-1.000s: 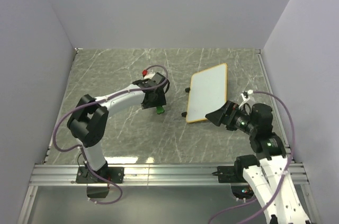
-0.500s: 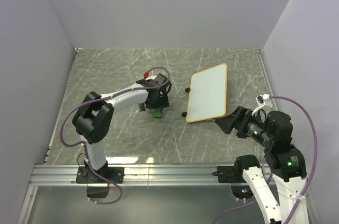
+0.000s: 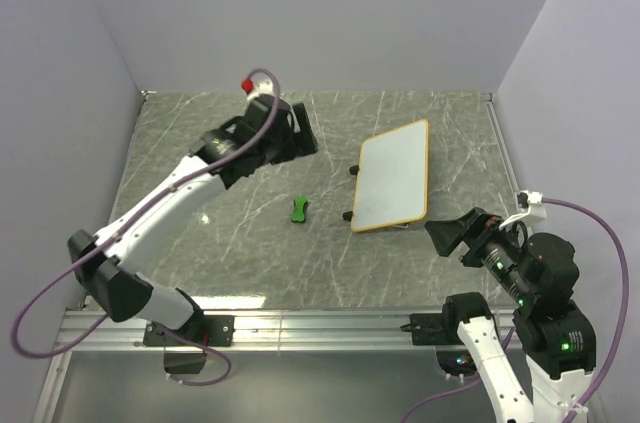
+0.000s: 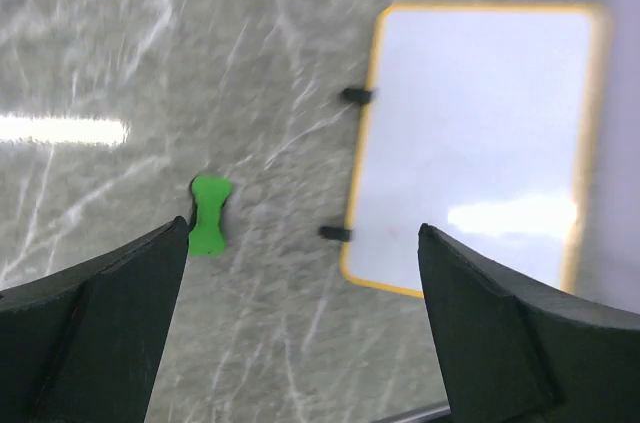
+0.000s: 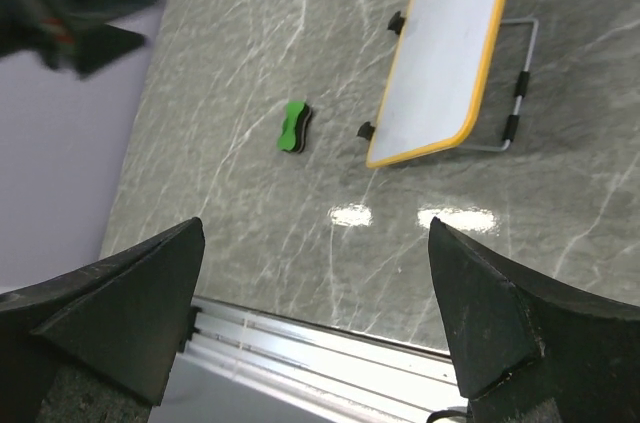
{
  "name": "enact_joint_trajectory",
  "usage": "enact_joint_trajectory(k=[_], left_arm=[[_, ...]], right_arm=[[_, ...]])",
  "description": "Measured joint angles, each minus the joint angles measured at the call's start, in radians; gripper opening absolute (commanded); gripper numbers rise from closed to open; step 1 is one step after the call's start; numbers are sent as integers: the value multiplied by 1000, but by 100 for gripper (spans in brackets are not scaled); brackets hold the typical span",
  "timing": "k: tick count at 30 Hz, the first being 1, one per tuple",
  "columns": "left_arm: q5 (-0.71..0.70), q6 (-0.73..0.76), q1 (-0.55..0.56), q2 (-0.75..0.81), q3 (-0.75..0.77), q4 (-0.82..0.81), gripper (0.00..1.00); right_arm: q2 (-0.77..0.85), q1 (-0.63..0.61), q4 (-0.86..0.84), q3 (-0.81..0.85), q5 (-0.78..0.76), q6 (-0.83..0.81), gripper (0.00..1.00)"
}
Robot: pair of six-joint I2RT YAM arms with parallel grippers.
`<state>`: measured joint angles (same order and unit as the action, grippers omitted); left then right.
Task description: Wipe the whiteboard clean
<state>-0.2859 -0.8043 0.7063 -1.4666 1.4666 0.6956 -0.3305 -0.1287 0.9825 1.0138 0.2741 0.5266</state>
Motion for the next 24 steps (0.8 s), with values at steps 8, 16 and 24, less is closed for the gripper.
enact_joint_trajectory(k=[8, 16, 24], left_arm=[[39, 80, 0, 88, 238, 93, 99], [177, 113, 0, 179, 181, 80, 99], [180, 136, 0, 177, 182, 84, 99]], right_arm=[[1, -15, 26, 10, -113, 6, 100], [1, -42, 39, 28, -135, -14, 100], [1, -66, 51, 28, -154, -30, 100]])
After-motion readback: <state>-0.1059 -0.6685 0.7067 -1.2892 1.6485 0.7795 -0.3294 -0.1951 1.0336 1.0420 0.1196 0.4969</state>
